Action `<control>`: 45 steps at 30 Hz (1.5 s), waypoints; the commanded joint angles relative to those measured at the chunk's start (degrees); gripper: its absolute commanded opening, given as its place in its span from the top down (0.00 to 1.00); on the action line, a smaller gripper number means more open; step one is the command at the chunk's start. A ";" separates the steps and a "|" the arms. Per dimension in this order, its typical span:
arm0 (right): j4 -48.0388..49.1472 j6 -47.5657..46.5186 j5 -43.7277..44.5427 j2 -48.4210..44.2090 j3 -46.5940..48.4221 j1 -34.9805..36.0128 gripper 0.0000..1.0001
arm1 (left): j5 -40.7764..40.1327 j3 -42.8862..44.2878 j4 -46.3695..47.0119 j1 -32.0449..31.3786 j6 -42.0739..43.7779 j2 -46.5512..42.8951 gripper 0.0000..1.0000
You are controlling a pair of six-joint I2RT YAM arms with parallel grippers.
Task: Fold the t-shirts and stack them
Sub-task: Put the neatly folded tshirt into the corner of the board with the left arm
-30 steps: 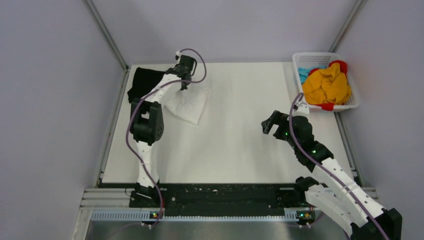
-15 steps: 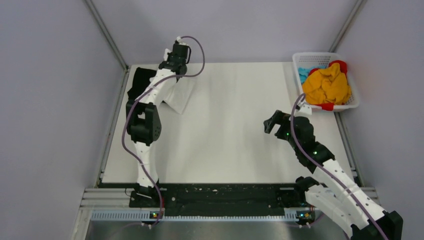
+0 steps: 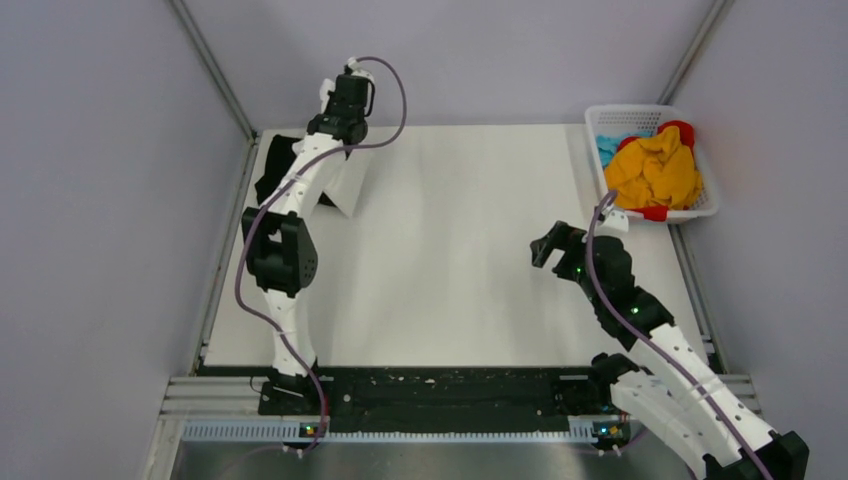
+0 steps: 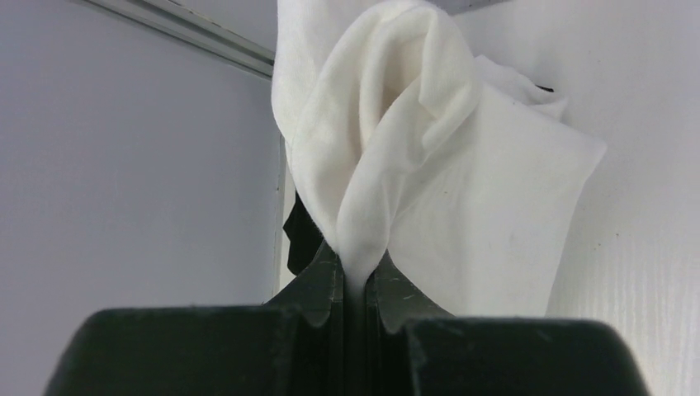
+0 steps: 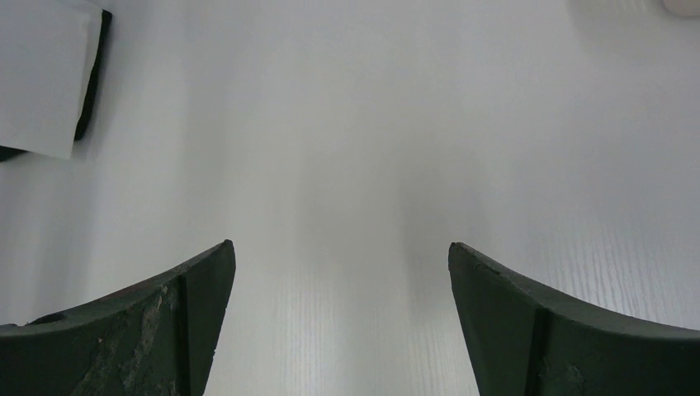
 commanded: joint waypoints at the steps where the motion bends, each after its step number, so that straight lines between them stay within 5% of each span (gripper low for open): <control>1: 0.62 -0.65 1.45 -1.04 0.13 -0.32 0.01 | 0.80 3.44 2.49 0.42 -0.80 -6.81 1.00; 17: -0.19 0.04 7.20 -3.10 -0.68 -0.32 0.01 | 4.26 1.00 6.63 7.79 -3.17 1.89 1.00; 29: 0.90 -0.51 9.34 -1.65 -0.94 -0.30 0.01 | 11.27 11.29 6.34 13.81 -6.17 11.79 1.00; 37: 1.85 -0.81 9.37 -0.58 -0.89 -0.31 0.01 | 18.35 6.97 4.88 12.92 -10.23 2.78 1.00; 45: 2.16 -0.71 8.67 -1.76 -1.36 -0.27 0.01 | 14.67 6.88 3.11 8.22 -8.94 -1.68 1.00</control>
